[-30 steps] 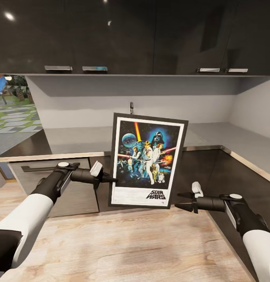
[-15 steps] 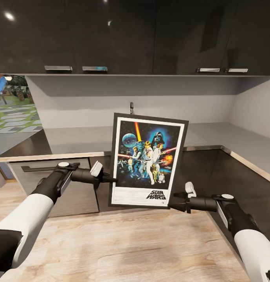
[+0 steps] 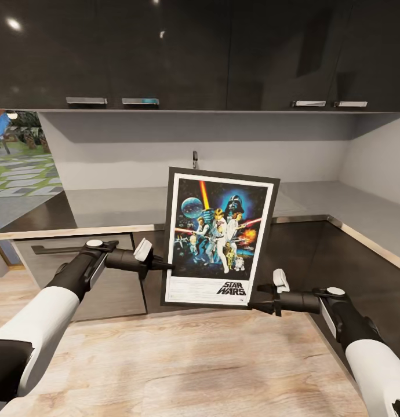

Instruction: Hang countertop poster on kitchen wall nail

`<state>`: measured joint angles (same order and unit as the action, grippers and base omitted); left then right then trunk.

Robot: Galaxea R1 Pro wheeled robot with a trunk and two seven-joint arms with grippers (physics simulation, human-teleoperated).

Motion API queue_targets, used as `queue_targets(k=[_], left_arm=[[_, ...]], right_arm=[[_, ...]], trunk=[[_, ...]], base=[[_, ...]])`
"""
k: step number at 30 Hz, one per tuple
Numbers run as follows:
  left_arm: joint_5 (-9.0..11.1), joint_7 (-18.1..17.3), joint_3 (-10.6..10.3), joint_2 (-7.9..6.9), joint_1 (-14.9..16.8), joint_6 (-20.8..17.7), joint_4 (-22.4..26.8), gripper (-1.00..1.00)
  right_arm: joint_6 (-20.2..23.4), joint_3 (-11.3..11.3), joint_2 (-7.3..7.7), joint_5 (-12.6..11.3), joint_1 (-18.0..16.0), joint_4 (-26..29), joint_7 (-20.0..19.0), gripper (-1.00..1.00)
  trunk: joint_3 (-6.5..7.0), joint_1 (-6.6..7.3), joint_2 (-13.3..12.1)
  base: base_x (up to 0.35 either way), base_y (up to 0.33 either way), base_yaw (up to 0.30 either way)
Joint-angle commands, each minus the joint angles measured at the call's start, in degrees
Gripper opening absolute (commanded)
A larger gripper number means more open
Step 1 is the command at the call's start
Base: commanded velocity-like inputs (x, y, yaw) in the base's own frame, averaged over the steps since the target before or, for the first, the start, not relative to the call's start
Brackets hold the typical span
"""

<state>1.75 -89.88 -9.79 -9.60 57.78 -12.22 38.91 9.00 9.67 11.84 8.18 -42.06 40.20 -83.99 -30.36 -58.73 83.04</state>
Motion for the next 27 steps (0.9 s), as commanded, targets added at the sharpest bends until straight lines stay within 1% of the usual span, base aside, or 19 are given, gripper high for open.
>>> queue_targets(k=[1,9,18,27], left_arm=[[0.2,-0.1,-0.2,-0.10,0.0,-0.5,0.0,-1.00],[0.2,-0.1,-0.2,-0.14,0.0,-0.5,0.0,-1.00],[0.2,-0.1,-0.1,-0.15,0.0,-0.5,0.0,-1.00],[0.2,-0.1,-0.1,-0.15,0.0,-0.5,0.0,-1.00]], right_arm=[[0.4,0.3,-0.04,0.4,0.0,0.1,-0.4,1.00],[-0.2,0.3,0.02,0.4,0.0,-0.2,-0.4,1.00],[-4.0,0.4,0.15,0.2,0.0,-5.0,-0.5,1.00],[-4.5,0.5,0.16,0.1,0.0,-5.6,-0.5,1.00]], trunk=[[-0.06,0.00,0.0],[-0.06,0.00,0.0],[-0.06,0.00,0.0],[-0.06,0.00,0.0]], base=[[0.000,0.000,0.000],[0.000,0.000,0.000],[0.000,0.000,0.000],[0.000,0.000,0.000]])
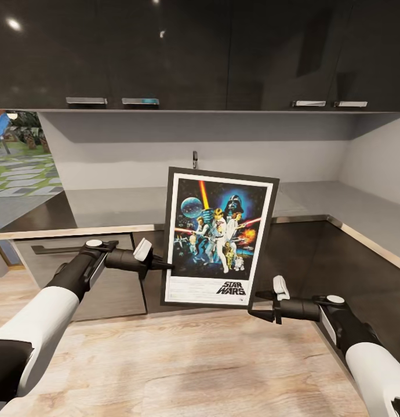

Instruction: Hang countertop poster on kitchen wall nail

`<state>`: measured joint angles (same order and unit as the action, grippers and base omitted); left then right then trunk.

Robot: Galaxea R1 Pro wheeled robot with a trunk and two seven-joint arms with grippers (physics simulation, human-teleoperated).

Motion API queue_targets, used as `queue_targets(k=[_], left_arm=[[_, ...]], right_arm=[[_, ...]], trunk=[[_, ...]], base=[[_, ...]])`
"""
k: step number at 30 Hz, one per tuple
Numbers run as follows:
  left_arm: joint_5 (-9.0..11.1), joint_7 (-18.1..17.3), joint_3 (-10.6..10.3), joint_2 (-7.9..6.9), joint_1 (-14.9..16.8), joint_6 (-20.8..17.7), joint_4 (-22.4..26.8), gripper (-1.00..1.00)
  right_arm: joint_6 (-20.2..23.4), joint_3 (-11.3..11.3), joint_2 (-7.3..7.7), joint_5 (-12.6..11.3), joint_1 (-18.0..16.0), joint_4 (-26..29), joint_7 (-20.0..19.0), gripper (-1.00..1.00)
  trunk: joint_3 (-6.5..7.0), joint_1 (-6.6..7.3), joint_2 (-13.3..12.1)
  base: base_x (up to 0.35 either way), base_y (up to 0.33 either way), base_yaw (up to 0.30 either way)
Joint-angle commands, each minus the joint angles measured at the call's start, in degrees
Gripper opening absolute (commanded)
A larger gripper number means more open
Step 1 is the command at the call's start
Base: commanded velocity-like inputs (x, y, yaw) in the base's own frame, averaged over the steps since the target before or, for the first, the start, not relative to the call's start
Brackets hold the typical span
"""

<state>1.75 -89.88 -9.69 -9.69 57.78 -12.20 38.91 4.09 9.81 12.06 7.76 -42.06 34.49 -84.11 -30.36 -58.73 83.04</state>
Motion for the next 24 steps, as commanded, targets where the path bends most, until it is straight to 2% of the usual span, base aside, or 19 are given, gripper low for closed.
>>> queue_targets(k=[1,24], left_arm=[[0.2,-0.1,-0.2,-0.07,0.0,-0.5,0.0,-1.00],[0.2,-0.1,-0.3,-0.07,0.0,-0.5,0.0,-1.00]], right_arm=[[0.4,0.4,-0.06,0.5,0.0,0.1,-0.4,1.00],[0.9,0.4,-0.05,0.2,-1.1,0.4,-0.3,1.00]], trunk=[[-0.06,0.00,0.0],[-0.06,0.00,0.0]], base=[[0.000,0.000,0.000],[0.000,0.000,0.000]])
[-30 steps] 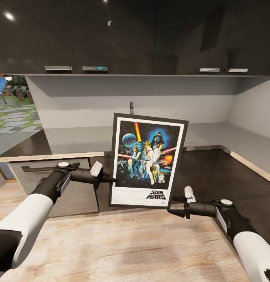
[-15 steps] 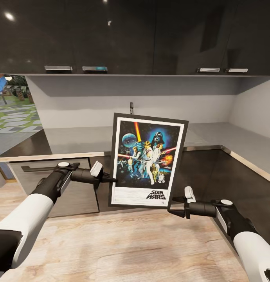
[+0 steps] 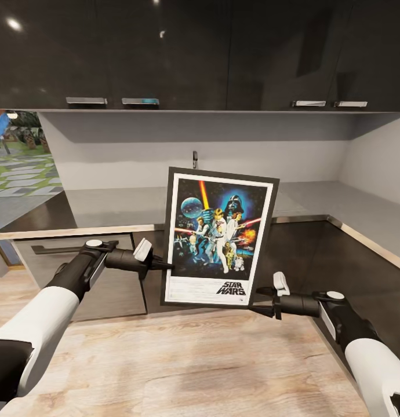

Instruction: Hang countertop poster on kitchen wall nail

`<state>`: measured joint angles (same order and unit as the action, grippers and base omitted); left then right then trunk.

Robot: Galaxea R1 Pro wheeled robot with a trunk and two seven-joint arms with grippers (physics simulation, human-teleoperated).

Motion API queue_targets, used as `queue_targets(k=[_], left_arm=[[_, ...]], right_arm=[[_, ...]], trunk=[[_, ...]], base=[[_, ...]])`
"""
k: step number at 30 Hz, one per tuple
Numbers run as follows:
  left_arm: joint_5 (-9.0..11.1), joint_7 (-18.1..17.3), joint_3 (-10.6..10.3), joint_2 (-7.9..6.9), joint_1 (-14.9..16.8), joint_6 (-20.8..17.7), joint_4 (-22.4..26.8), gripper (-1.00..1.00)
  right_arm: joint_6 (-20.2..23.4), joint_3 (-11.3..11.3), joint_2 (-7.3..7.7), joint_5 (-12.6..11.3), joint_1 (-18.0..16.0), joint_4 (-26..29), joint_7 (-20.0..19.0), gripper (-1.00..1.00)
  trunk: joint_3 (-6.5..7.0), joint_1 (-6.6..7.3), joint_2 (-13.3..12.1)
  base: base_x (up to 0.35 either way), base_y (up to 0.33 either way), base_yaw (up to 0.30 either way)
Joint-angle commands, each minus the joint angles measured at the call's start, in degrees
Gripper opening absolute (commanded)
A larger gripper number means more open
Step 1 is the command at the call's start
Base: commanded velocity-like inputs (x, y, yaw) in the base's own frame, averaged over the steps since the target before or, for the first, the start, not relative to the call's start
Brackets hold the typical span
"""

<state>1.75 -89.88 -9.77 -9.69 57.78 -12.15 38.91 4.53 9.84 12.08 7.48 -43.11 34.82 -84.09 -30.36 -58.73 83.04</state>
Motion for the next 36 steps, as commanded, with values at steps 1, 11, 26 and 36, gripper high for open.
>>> queue_targets(k=[1,11,26,36], left_arm=[[0.2,-0.1,-0.3,-0.07,0.0,-0.5,0.0,-1.00],[0.2,-0.1,-0.3,-0.07,0.0,-0.6,0.0,-1.00],[0.2,-0.1,-0.5,-0.07,0.0,-0.6,0.0,-1.00],[0.2,-0.1,-0.5,-0.07,0.0,-0.6,0.0,-1.00]], right_arm=[[0.5,0.4,-0.08,0.5,-0.1,0.1,-0.4,1.00],[0.3,0.4,-0.21,0.5,-0.1,0.0,-0.3,1.00],[0.1,0.4,-0.29,0.5,-0.1,-0.1,-0.3,1.00],[0.0,0.4,-0.30,0.5,-0.1,-0.2,-0.3,1.00]], trunk=[[-0.06,0.00,0.0],[-0.06,0.00,0.0],[-0.06,0.00,0.0],[-0.06,0.00,0.0]], base=[[0.000,0.000,0.000],[0.000,0.000,0.000],[0.000,0.000,0.000],[0.000,0.000,0.000]])
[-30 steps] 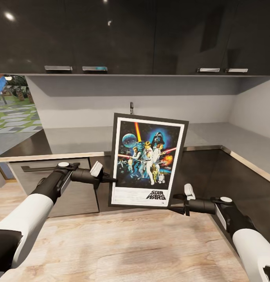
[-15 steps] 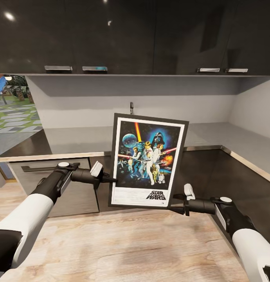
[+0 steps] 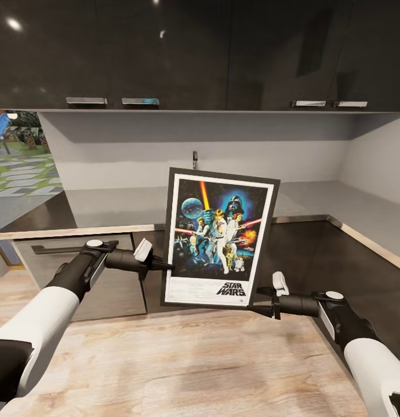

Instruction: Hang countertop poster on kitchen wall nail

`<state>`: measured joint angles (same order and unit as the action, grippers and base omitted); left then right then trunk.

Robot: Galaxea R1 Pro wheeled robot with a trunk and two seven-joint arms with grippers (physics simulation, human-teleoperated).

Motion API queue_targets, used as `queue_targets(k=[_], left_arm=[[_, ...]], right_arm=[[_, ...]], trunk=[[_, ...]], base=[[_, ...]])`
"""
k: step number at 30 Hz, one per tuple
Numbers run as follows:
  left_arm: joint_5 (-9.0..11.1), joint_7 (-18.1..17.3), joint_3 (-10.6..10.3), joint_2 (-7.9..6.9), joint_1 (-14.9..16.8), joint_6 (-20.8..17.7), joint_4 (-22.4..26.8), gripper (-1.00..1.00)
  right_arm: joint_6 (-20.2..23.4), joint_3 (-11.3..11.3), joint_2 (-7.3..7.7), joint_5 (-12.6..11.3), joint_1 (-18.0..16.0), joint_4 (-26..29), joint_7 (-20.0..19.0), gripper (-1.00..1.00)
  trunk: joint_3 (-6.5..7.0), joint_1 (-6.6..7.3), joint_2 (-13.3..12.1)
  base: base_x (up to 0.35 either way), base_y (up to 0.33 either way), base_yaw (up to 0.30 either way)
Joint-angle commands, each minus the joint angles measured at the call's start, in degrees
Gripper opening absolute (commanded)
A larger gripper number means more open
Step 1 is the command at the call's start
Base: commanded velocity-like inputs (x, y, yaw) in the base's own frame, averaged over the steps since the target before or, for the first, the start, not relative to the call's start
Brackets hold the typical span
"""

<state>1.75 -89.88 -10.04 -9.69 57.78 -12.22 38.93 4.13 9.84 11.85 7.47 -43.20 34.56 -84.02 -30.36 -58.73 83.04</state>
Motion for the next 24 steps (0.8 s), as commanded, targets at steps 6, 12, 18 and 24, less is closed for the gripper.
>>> queue_targets(k=[6,12,18,24], left_arm=[[0.2,-0.1,-0.2,-0.07,0.0,-0.5,0.0,-1.00],[0.2,-0.1,-0.2,-0.07,0.0,-0.5,0.0,-1.00],[0.2,-0.1,-0.3,-0.07,0.0,-0.5,0.0,-1.00],[0.2,-0.1,-0.3,-0.03,0.0,-0.5,0.1,-1.00]], right_arm=[[0.4,0.4,-0.07,0.5,0.0,0.1,-0.4,1.00],[0.4,0.4,-0.07,0.5,0.0,0.1,-0.4,-1.00],[0.4,0.4,-0.07,0.5,0.0,0.1,-0.4,-1.00],[0.3,0.4,-0.07,0.5,0.0,0.1,-0.4,-1.00]], trunk=[[-0.06,0.00,0.0],[-0.06,0.00,0.0],[-0.06,0.00,0.0],[-0.06,0.00,0.0]], base=[[0.000,0.000,0.000],[0.000,0.000,0.000],[0.000,0.000,0.000],[0.000,0.000,0.000]])
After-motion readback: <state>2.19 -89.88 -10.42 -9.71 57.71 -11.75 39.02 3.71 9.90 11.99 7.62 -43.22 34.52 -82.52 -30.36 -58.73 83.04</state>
